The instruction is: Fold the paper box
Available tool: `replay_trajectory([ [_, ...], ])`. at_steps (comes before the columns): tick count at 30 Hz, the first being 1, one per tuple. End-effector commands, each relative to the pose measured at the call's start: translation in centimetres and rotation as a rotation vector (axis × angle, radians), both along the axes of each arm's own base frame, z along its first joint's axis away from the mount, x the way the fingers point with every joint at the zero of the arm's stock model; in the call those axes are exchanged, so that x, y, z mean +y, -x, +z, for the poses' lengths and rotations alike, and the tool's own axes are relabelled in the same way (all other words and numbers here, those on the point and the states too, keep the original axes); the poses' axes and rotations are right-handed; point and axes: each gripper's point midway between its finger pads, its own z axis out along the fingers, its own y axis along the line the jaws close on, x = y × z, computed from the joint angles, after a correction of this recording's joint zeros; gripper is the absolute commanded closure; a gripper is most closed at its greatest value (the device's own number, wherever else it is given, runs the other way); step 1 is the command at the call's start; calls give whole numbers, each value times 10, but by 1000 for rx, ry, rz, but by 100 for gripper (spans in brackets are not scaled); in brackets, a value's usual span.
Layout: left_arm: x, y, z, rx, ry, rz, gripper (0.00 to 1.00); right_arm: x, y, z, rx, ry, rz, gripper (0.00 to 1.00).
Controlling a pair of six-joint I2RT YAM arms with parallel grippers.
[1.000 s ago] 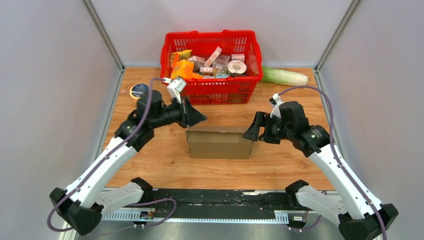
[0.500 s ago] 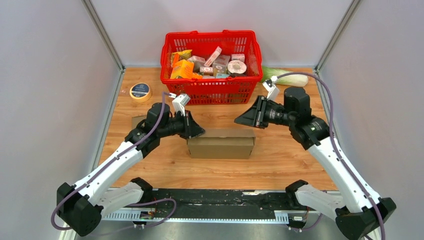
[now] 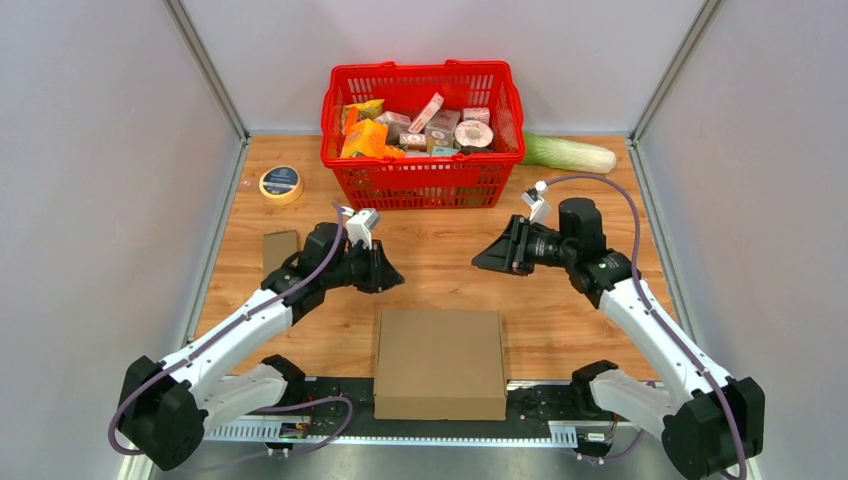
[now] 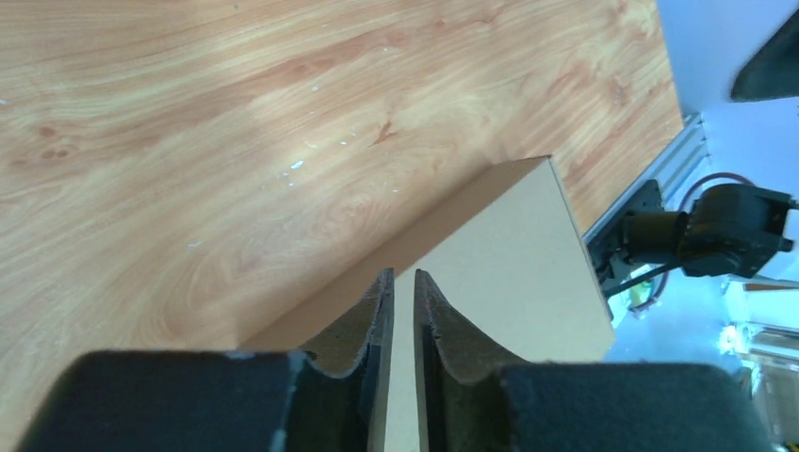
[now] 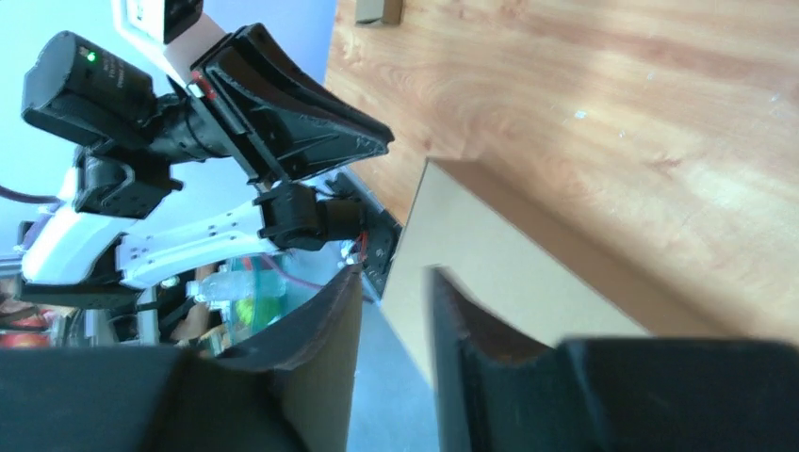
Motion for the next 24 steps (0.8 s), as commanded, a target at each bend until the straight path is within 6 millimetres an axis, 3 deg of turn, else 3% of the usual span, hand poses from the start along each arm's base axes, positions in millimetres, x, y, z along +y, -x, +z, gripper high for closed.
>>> replay_trajectory([
  [1,9,-10,26,-65,-65,19,76,-27,-7,9,-136,215,-60,52],
  [2,13,-10,35,-71,-83,37,69,-37,-6,3,-103,290,-90,42],
  [3,23,-9,33,-65,-122,73,66,-46,2,-12,-57,358,-80,37],
  [4,32,1,34,-62,-145,68,62,-48,23,-23,-5,381,-19,32],
  [5,36,8,25,-42,-150,70,52,-47,33,-28,3,377,8,20],
  [6,40,11,26,-50,-137,93,46,-46,50,-50,55,380,38,17],
  [7,39,12,22,-30,-123,107,43,-38,65,-50,61,338,88,16],
  [8,38,15,12,-8,-122,100,44,-32,79,-56,89,334,125,16],
  [9,30,12,10,-3,-94,79,48,-23,106,-61,92,372,220,18],
  [11,18,11,6,33,-61,51,55,-27,113,-64,6,506,187,29],
  [12,9,3,-1,55,-56,38,55,-19,139,-63,-33,536,274,34],
  [13,4,0,-4,73,-54,23,56,-17,142,-64,-61,561,263,44],
  [14,-4,-5,3,74,-44,6,58,-13,152,-64,-69,551,281,62],
  [15,-10,-11,-11,125,-73,-10,59,2,175,-62,-73,508,339,70],
  [17,-25,-24,-1,104,-86,-54,61,9,191,-80,-87,516,366,82],
  [18,-27,-29,-18,135,-140,-60,61,23,210,-80,-104,470,421,85],
  [20,-37,-44,-14,127,-162,-63,63,29,227,-107,-88,515,480,90],
  [21,-40,-47,-28,161,-196,-68,63,37,237,-110,-95,503,515,93],
  [24,-45,-62,-36,162,-223,-41,64,44,241,-134,-75,568,543,99],
])
